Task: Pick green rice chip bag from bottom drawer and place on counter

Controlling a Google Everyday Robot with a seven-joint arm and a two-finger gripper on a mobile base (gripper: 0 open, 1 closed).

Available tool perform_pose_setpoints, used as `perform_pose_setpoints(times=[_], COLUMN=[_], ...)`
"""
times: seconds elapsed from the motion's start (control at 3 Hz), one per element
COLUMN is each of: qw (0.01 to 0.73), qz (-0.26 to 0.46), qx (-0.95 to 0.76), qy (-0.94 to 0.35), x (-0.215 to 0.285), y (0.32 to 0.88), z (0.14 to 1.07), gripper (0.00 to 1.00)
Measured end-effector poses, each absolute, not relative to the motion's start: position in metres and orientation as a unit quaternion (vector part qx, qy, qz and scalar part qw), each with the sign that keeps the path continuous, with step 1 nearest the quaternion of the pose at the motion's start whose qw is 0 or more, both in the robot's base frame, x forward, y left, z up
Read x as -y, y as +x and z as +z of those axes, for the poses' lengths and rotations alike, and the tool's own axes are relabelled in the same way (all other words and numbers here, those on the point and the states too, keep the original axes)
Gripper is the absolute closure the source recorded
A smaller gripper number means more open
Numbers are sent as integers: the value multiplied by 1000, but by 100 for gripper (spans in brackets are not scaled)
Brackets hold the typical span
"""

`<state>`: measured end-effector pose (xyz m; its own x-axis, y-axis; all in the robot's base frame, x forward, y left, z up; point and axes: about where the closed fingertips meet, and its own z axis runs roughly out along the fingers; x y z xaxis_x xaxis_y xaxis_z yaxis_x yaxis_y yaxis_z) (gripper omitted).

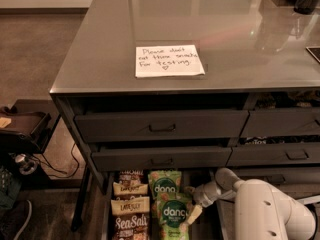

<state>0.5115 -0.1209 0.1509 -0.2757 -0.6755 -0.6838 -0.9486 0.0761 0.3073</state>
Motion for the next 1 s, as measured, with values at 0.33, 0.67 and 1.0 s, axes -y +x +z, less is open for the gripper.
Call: perform_pose_setpoints(times=[0.33, 0.67, 1.0], qw=[174, 173, 177], qz=[362, 354, 351], qx=[-721, -727, -725], qy=[-565, -562, -565], x=[133, 144, 146], y=[507, 502, 495], z=[144, 149, 166], gripper=[0, 19, 42])
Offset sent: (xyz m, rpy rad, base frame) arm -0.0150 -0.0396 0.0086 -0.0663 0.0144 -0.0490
